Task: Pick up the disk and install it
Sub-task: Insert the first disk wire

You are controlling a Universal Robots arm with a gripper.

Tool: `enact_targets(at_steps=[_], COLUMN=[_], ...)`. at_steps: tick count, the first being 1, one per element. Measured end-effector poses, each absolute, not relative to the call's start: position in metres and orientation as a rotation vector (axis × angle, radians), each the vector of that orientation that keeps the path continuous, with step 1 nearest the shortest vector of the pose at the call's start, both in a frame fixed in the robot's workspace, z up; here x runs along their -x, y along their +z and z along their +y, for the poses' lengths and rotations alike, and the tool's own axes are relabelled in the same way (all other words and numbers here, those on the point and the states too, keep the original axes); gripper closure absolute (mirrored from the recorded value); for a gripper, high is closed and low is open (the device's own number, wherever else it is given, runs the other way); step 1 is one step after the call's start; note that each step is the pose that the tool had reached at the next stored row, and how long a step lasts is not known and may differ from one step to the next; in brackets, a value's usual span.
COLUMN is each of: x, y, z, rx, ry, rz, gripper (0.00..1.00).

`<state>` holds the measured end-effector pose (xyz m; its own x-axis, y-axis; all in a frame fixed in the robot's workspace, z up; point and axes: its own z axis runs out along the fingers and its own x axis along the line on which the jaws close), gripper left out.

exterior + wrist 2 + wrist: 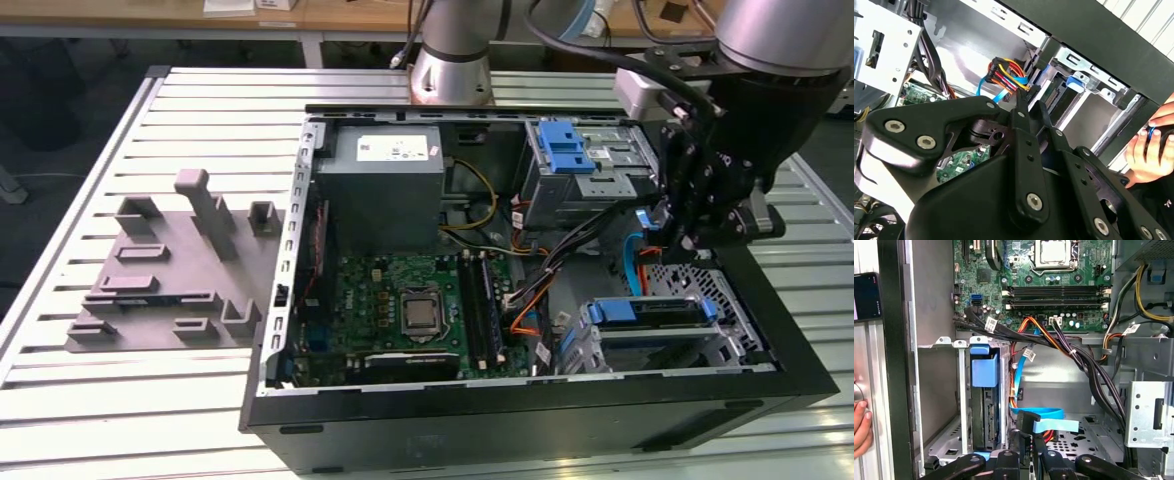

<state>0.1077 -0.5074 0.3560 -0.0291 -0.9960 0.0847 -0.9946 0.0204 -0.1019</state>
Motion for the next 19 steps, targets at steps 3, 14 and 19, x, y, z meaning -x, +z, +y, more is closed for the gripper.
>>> enact_targets(at_steps=[3,14,19], x=[-0.1064,-0.1067,-0.1081], y=[0.356,0.3538,0.3532], z=[-0.5059,-0.5041,-0.5021], rx=[2.181,2.195,2.196], ry=[-0.21,-0.247,-0.248], rz=[2.236,2.248,2.249], gripper=[0.75,0.75,0.75])
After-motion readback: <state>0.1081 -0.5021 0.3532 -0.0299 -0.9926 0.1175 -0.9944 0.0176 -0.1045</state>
